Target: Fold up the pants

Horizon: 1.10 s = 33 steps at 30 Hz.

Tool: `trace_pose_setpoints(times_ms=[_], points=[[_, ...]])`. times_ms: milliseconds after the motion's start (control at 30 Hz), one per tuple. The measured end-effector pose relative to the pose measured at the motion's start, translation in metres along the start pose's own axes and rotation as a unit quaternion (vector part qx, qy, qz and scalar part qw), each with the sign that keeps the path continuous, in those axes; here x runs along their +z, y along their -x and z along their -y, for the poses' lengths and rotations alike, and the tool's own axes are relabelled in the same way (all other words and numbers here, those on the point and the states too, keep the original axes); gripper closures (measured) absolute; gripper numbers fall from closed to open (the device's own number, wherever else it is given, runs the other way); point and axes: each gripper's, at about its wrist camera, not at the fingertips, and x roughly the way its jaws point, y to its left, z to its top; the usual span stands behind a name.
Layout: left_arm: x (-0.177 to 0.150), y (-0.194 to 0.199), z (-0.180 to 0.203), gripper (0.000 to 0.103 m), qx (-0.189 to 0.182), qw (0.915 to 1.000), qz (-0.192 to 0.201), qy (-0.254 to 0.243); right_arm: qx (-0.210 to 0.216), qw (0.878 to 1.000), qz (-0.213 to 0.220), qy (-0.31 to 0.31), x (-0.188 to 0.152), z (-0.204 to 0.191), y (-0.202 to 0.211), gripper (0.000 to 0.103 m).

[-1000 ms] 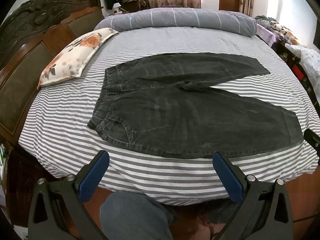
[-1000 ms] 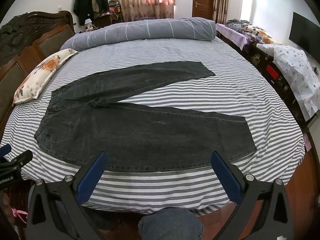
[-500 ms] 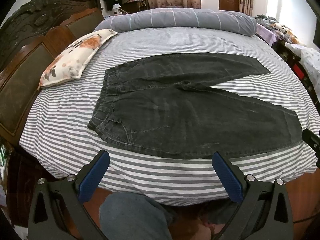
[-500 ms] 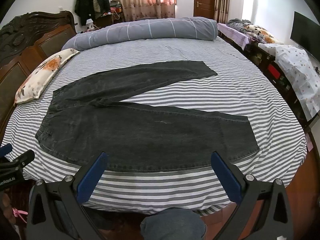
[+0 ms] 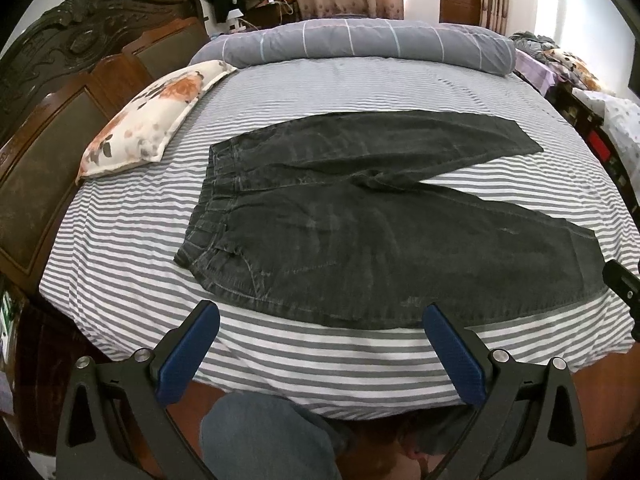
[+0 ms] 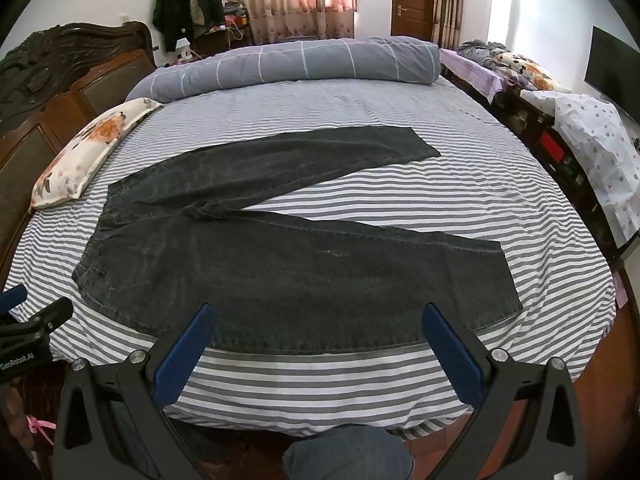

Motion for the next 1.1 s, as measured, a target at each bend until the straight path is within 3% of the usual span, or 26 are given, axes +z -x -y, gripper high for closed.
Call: trace_pose_setpoints(times_ms=[1100], points=[[0.031,-0.020,0.006,0.003,-0.021,0.9997,0.010,-0.008,-0.012,1.000,0.001,-0.009,0.021,0.004,-0.010,0.001]])
